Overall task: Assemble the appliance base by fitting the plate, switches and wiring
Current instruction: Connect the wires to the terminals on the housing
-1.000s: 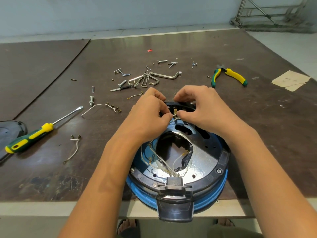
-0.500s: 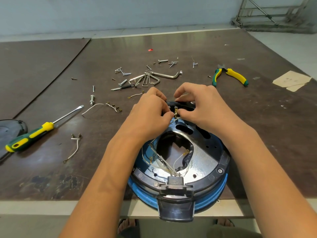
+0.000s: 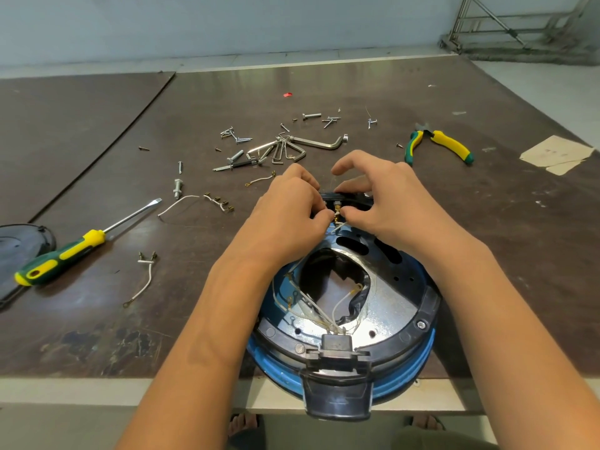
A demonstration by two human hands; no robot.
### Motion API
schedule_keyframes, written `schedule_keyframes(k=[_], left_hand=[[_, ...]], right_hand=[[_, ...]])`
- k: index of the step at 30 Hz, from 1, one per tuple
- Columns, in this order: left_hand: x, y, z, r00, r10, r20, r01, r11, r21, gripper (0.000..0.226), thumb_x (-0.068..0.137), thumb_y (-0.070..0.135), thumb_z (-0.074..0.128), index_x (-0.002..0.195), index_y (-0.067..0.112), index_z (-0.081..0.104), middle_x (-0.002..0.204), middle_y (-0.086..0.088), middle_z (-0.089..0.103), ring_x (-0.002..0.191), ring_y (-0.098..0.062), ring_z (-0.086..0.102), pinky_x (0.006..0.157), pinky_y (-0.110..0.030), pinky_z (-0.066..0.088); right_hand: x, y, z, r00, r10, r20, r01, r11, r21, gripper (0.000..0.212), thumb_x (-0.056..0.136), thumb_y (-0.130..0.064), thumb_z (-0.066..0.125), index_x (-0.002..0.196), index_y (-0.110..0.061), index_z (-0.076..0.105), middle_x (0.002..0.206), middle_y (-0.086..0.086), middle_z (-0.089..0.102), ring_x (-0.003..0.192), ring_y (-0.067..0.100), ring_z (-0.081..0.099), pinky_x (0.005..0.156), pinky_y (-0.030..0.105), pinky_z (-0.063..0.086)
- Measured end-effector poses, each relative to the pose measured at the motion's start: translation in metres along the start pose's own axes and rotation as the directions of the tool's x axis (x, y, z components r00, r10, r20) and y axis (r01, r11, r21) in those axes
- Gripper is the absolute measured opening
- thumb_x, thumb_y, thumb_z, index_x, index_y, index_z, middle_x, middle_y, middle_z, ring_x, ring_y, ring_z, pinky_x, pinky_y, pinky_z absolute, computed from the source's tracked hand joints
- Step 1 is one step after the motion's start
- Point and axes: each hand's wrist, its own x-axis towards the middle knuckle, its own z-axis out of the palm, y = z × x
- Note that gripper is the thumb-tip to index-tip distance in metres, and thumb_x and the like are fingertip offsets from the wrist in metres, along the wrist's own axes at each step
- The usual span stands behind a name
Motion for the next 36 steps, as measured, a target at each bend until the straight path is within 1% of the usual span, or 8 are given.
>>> schedule_keyframes(k=[2,6,10,13,21,25,30,36], left_hand=[[0.0,0.0,0.0,1.0,0.003,-0.002,-0.003,1.0,-0.003,0.021,0.092,0.033,0.066,0.089,0.015,0.077,0.115,0.007,0.048,0.101,-0.011,0.05,0.087,-0.042,0.05],[0.001,-0.002,0.0,1.0,0.013,-0.026,-0.013,1.0,-0.008,0.019,0.091,0.032,0.067,0.089,0.016,0.077,0.115,0.006,0.05,0.098,-0.009,0.049,0.082,-0.034,0.048],[0.001,-0.003,0.001,0.999,0.022,-0.04,-0.022,1.0,-0.01,0.018,0.09,0.032,0.069,0.089,0.017,0.078,0.113,0.006,0.052,0.095,-0.006,0.048,0.078,-0.027,0.042],[0.0,-0.003,-0.001,0.999,0.021,-0.049,-0.023,0.999,-0.037,0.016,0.09,0.033,0.07,0.09,0.019,0.079,0.112,0.007,0.054,0.092,-0.005,0.05,0.076,-0.022,0.038],[-0.006,-0.011,-0.022,0.99,-0.008,-0.143,-0.015,0.988,-0.156,0.014,0.095,0.028,0.061,0.093,0.026,0.074,0.104,0.008,0.063,0.096,-0.004,0.057,0.075,-0.01,0.035],[-0.011,-0.046,-0.04,0.957,-0.186,-0.222,0.139,0.968,-0.211,0.018,0.096,0.018,0.057,0.094,0.028,0.071,0.092,0.017,0.063,0.084,0.003,0.058,0.078,-0.015,0.043],[-0.026,-0.095,-0.04,0.91,-0.385,-0.156,0.401,0.911,0.092,0.034,0.091,0.007,0.05,0.113,0.026,0.067,0.12,-0.006,0.056,0.112,-0.029,0.056,0.096,-0.048,0.048],[-0.054,-0.136,-0.058,0.782,-0.6,-0.168,0.623,0.748,0.23,0.031,0.086,0.026,0.066,0.116,0.02,0.065,0.124,-0.014,0.056,0.114,-0.036,0.056,0.09,-0.044,0.051]], right_hand=[[0.0,-0.001,0.0,1.0,0.016,-0.002,-0.016,1.0,0.01,0.046,0.083,-0.013,0.075,0.117,-0.034,0.054,0.105,-0.008,0.075,0.091,0.006,0.051,0.075,0.001,0.03],[0.0,-0.004,0.001,1.0,0.028,-0.004,-0.028,0.999,0.028,0.043,0.082,-0.011,0.075,0.112,-0.033,0.054,0.105,-0.006,0.075,0.107,0.013,0.06,0.083,0.019,0.039],[0.0,-0.004,0.001,1.0,0.022,-0.018,-0.021,0.999,0.035,0.041,0.082,-0.011,0.075,0.107,-0.034,0.053,0.103,-0.004,0.075,0.105,0.01,0.062,0.079,0.006,0.038],[0.0,-0.004,0.0,1.0,0.022,-0.02,-0.021,0.999,0.045,0.041,0.082,-0.012,0.076,0.11,-0.033,0.054,0.103,-0.006,0.075,0.106,0.01,0.062,0.084,0.015,0.042],[0.001,-0.001,-0.001,1.0,-0.013,-0.012,0.013,0.999,0.044,0.041,0.084,-0.01,0.073,0.118,-0.029,0.06,0.105,-0.011,0.069,0.093,-0.009,0.06,0.07,-0.003,0.04],[0.001,0.0,-0.001,1.0,-0.03,-0.01,0.03,0.999,0.037,0.037,0.087,-0.012,0.071,0.118,-0.031,0.062,0.109,-0.013,0.068,0.095,-0.009,0.059,0.073,0.003,0.039],[0.003,0.001,0.001,0.999,-0.032,-0.002,0.033,0.998,0.052,0.032,0.085,-0.009,0.072,0.11,-0.027,0.066,0.101,-0.009,0.071,0.094,-0.01,0.061,0.07,-0.003,0.037],[0.004,0.002,0.001,1.0,-0.025,0.001,0.025,0.996,0.08,0.029,0.086,-0.012,0.073,0.111,-0.027,0.067,0.101,-0.01,0.071,0.095,-0.005,0.063,0.068,-0.001,0.038]])
